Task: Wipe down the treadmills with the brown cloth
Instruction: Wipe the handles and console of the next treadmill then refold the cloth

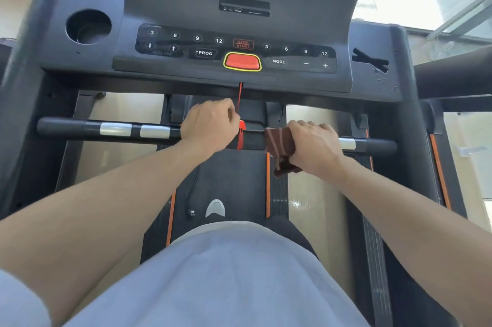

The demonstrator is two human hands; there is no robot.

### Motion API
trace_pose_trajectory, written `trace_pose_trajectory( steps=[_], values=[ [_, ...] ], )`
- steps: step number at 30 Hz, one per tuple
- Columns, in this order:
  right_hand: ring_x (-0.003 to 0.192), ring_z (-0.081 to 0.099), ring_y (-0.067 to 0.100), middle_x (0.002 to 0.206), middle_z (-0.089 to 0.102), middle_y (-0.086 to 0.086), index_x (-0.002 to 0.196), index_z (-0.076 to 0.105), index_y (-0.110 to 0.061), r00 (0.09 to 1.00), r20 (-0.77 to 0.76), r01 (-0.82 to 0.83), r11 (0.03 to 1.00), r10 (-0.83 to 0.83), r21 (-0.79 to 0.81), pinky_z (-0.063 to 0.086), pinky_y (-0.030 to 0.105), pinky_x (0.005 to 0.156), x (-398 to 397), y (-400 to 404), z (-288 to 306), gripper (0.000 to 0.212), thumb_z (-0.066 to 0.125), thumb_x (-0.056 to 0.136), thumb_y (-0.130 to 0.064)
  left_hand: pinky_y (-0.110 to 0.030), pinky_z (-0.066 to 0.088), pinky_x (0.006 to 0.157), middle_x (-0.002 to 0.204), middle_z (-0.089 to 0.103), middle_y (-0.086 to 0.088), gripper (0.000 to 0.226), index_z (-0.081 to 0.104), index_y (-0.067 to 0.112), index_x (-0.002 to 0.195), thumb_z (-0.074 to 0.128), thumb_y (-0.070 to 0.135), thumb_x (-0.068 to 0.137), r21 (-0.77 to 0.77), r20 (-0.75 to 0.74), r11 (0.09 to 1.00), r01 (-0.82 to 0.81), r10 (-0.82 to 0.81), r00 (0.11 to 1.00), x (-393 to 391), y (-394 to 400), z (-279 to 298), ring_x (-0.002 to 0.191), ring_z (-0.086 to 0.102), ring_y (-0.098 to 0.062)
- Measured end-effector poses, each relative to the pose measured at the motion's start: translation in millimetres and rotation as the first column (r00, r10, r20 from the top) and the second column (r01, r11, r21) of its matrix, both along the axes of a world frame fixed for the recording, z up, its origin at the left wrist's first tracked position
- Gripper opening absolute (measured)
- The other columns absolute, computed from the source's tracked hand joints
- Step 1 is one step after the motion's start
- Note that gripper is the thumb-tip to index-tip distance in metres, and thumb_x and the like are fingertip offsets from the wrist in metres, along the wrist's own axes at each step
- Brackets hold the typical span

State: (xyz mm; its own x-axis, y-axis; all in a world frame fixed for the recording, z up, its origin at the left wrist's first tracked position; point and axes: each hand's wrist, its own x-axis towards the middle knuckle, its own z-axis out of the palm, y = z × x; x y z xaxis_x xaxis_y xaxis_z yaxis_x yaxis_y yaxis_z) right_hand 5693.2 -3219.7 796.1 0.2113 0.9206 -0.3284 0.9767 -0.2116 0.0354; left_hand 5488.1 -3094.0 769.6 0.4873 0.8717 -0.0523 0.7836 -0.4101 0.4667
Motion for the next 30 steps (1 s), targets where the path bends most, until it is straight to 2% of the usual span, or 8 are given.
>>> trace_pose_trajectory(
  steps=[4, 12, 15, 18, 23, 25, 28, 30],
  values=[
    [0.080, 0.064, 0.020, 0.089, 0.065, -0.008, 0.100, 0.053, -0.028, 0.999, 0.010, 0.036, 0.987, -0.035, -0.158, 0.050, 0.036, 0.077, 28, 2, 11, 0.041, 0.069, 0.075, -0.056, -0.031, 0.041, 0.058, 0.080, 0.068, 0.002, 0.025, 0.068, 0.028, 0.092, 0.047, 0.041, 0.097, -0.060, -0.069, 0.996, -0.061, 0.057, 0.996, 3, 2, 1, 0.078, 0.060, -0.028],
    [0.087, 0.068, 0.027, 0.101, 0.066, -0.004, 0.113, 0.053, -0.022, 0.965, -0.105, -0.229, 0.968, 0.240, 0.102, 0.041, 0.035, 0.068, -42, 31, -6, 0.055, 0.071, 0.079, -0.060, -0.033, 0.041, 0.067, 0.069, 0.060, 0.001, 0.024, 0.067, 0.020, 0.083, 0.051, 0.033, 0.095, 0.087, -0.038, 0.996, -0.022, 0.026, 0.999, 5, -4, 3, 0.066, 0.056, -0.026],
    [0.087, 0.069, 0.027, 0.101, 0.066, -0.003, 0.115, 0.054, -0.022, 0.965, -0.091, -0.231, 0.960, 0.247, 0.155, 0.041, 0.036, 0.067, -41, 29, -11, 0.053, 0.072, 0.080, -0.059, -0.036, 0.045, 0.071, 0.080, 0.066, 0.000, 0.017, 0.071, 0.019, 0.095, 0.056, 0.027, 0.094, 0.128, 0.051, 0.992, -0.009, 0.003, 0.999, 4, -4, 2, 0.077, 0.059, -0.025],
    [0.091, 0.069, 0.028, 0.103, 0.066, -0.002, 0.120, 0.053, -0.021, 0.964, -0.061, -0.245, 0.953, 0.259, 0.177, 0.036, 0.034, 0.065, -27, 22, -15, 0.045, 0.070, 0.082, -0.039, -0.040, 0.046, 0.080, 0.093, 0.071, 0.004, 0.015, 0.068, 0.017, 0.104, 0.060, 0.018, 0.091, 0.255, 0.148, 0.964, 0.078, -0.118, 0.982, 11, -8, 0, 0.091, 0.061, -0.024],
    [0.097, 0.067, 0.028, 0.107, 0.065, 0.000, 0.123, 0.050, -0.022, 0.976, -0.086, -0.189, 0.976, 0.199, 0.111, 0.044, 0.038, 0.074, 21, -4, -12, 0.054, 0.077, 0.077, -0.034, -0.037, 0.042, 0.086, 0.107, 0.065, 0.003, 0.033, 0.062, 0.018, 0.118, 0.062, 0.016, 0.086, 0.264, 0.353, 0.963, -0.056, -0.042, 0.935, 79, -23, 21, 0.099, 0.057, -0.019],
    [0.093, 0.065, 0.026, 0.105, 0.065, -0.002, 0.118, 0.049, -0.024, 0.989, -0.087, -0.112, 0.992, 0.117, 0.056, 0.046, 0.039, 0.077, 66, -28, -6, 0.047, 0.075, 0.080, -0.037, -0.037, 0.042, 0.086, 0.103, 0.065, 0.004, 0.028, 0.063, 0.019, 0.114, 0.059, 0.016, 0.087, 0.185, 0.355, 0.983, -0.019, -0.049, 0.934, 101, -30, 22, 0.097, 0.057, -0.020],
    [0.089, 0.066, 0.025, 0.101, 0.067, -0.004, 0.114, 0.053, -0.025, 0.999, -0.039, -0.016, 0.998, 0.018, 0.054, 0.050, 0.039, 0.081, 133, -65, 5, 0.044, 0.077, 0.081, -0.041, -0.037, 0.044, 0.085, 0.098, 0.069, 0.007, 0.019, 0.067, 0.020, 0.109, 0.056, 0.021, 0.093, 0.077, 0.183, 0.986, 0.150, -0.162, 0.970, 108, -38, 5, 0.098, 0.060, -0.024],
    [0.093, 0.066, 0.025, 0.101, 0.068, -0.002, 0.114, 0.054, -0.024, 1.000, -0.030, -0.004, 0.998, 0.006, 0.069, 0.049, 0.039, 0.081, 151, -75, 4, 0.045, 0.079, 0.079, -0.036, -0.037, 0.051, 0.084, 0.096, 0.070, 0.011, 0.017, 0.067, 0.025, 0.107, 0.054, 0.029, 0.097, -0.076, 0.113, 0.985, 0.153, -0.144, 0.983, 104, -38, -1, 0.095, 0.063, -0.021]
  ],
)
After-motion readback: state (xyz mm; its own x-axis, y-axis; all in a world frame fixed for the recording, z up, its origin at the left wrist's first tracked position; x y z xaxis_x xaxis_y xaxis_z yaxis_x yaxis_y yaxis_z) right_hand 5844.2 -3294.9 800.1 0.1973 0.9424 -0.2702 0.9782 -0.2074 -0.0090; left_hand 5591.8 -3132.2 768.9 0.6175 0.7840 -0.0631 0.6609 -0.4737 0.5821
